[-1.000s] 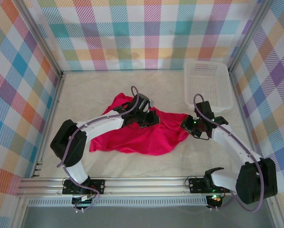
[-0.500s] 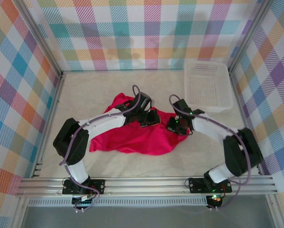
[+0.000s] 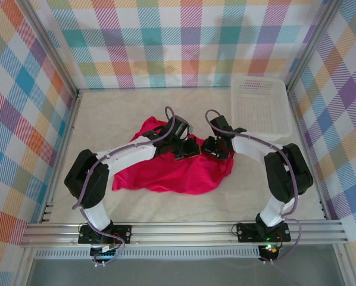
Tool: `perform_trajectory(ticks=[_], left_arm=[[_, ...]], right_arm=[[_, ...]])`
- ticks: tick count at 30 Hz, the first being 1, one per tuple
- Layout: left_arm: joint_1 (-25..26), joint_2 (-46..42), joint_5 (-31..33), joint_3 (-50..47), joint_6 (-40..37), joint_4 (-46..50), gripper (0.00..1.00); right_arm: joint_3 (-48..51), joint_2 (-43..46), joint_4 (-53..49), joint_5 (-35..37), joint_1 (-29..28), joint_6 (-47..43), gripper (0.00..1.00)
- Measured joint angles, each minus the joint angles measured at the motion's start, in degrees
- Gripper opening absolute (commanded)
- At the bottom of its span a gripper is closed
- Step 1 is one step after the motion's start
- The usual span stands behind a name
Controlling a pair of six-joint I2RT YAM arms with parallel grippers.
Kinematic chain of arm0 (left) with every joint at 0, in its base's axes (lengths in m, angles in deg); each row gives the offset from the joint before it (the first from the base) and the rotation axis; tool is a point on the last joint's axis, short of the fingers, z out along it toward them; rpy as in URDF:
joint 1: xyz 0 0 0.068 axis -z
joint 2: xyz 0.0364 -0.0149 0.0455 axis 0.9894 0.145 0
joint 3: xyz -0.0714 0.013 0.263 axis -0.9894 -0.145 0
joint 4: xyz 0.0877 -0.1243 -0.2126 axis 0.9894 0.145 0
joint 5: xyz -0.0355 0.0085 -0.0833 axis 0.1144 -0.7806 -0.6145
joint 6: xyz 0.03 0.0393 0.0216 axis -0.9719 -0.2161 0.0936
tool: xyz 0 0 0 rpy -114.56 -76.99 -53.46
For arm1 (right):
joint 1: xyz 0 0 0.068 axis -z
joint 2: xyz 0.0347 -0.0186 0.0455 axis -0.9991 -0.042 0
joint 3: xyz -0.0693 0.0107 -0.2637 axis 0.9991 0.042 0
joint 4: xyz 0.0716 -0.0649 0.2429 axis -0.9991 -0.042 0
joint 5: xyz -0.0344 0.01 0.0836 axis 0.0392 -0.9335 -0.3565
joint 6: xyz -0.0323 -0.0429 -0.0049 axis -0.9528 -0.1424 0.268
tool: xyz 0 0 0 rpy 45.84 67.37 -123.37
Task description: Fold the inside-out t-shirt
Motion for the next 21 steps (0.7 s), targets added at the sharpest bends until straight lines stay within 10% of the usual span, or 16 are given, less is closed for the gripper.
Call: perform_trajectory(ticks=[7, 21], left_arm=[[0.0, 0.0, 0.2, 0.0, 0.0, 0.2, 0.0], [-3.9, 1.8, 0.7, 0.5, -1.7, 1.5, 0.0]], right_arm=[[1.1, -3.3, 1.7, -0.2, -0.4, 1.9, 0.0], [-5.6, 20.8, -10.0, -4.5, -0.2, -0.9, 0.0]])
